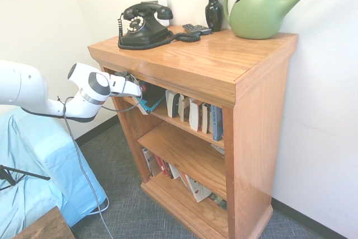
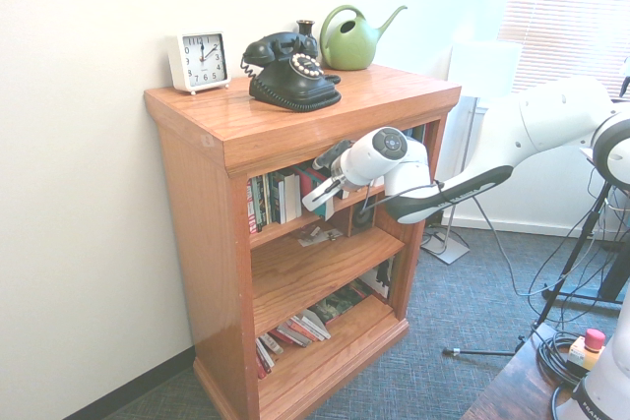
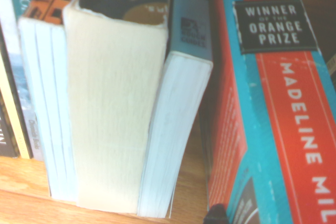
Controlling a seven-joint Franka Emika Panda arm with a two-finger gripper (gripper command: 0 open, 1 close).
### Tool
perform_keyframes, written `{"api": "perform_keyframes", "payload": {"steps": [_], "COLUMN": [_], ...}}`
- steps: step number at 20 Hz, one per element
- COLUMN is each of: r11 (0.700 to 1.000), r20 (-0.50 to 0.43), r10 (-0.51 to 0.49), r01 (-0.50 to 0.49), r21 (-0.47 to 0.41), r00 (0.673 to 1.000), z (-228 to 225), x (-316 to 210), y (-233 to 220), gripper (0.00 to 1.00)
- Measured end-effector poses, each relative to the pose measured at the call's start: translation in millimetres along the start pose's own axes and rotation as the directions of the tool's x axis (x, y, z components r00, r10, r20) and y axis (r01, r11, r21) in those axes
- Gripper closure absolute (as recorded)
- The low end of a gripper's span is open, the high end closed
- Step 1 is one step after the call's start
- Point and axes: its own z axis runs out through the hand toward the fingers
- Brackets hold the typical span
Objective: Organize the shelf
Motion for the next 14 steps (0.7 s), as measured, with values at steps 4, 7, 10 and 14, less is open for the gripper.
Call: {"api": "perform_keyframes", "payload": {"steps": [4, 7, 10, 14], "r11": [1.0, 0.999, 0.998, 0.997], "r20": [-0.007, -0.01, -0.007, -0.009], "r10": [-0.02, -0.04, -0.061, -0.079], "r01": [0.02, 0.04, 0.061, 0.079], "r21": [0.001, 0.001, -0.003, -0.003], "r00": [1.0, 0.999, 0.998, 0.997], "z": [0, -1, -7, -33], "x": [-1, -7, -22, -50], "y": [0, 0, 10, 40], "gripper": [0.0, 0.0, 0.0, 0.0]}}
